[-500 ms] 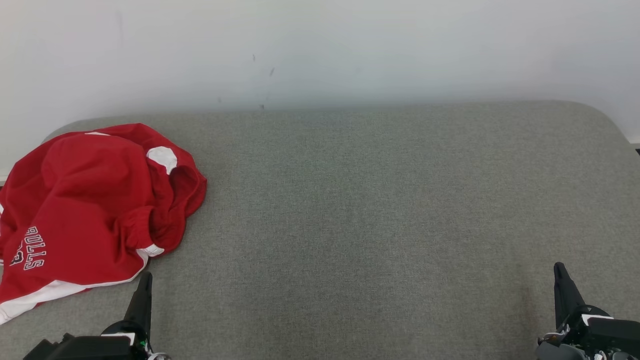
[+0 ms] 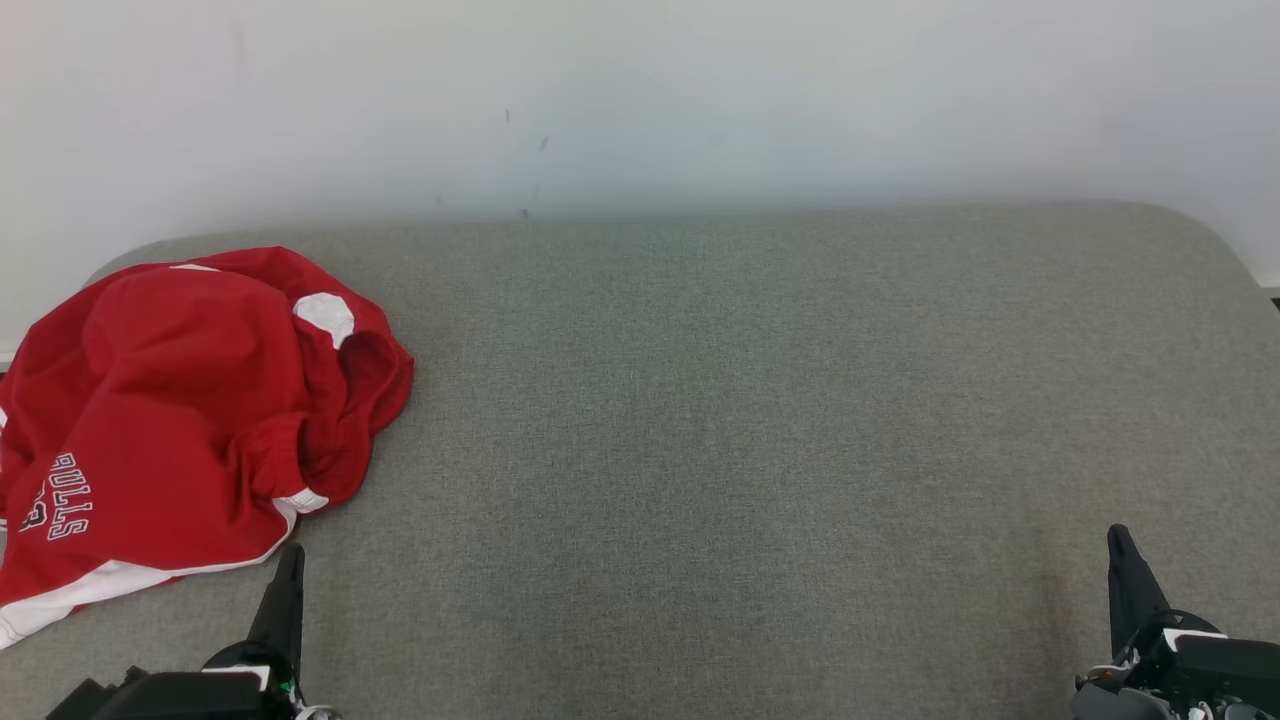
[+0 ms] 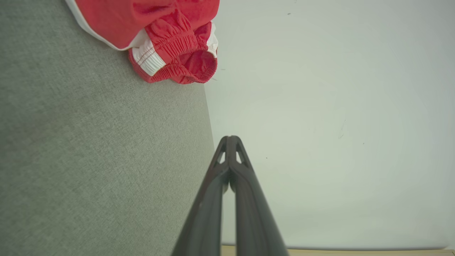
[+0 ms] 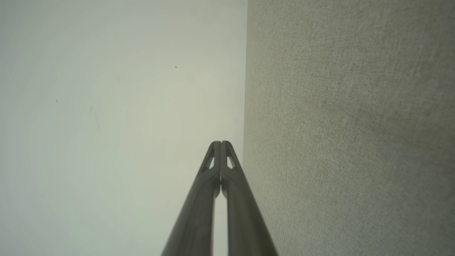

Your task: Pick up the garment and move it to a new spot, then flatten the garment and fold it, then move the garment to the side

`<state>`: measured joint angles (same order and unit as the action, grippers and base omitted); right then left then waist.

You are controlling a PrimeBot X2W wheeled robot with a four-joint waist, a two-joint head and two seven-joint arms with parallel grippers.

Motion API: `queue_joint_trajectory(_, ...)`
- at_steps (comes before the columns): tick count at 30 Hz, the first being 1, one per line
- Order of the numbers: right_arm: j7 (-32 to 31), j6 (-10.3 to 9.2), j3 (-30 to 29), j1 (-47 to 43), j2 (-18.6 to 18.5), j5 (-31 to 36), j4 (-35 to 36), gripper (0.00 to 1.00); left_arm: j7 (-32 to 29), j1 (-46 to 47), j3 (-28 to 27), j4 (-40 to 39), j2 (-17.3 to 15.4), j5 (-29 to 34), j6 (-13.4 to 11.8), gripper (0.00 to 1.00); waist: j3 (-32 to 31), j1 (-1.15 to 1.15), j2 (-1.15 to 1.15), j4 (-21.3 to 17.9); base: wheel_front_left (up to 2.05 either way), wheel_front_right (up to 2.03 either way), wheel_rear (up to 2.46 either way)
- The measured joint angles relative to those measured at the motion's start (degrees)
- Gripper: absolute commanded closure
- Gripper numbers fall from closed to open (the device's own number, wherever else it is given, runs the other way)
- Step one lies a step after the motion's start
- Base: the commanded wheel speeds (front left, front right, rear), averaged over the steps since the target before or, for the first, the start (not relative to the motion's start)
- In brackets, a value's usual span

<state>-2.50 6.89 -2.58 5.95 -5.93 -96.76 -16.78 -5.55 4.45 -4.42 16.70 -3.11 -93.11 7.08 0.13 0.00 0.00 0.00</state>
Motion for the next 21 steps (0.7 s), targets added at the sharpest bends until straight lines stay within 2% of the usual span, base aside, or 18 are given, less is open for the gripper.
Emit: queue_joint_trajectory(21,-0.02,0.0,-0.13,0.0,0.1,0.07,0.0,1.0,-0.15,0.0,-0.04,0.0,0.01,0.01,0.0,1.0,0.0,0.0,0.0,0.0,0.0,0.0,0.0)
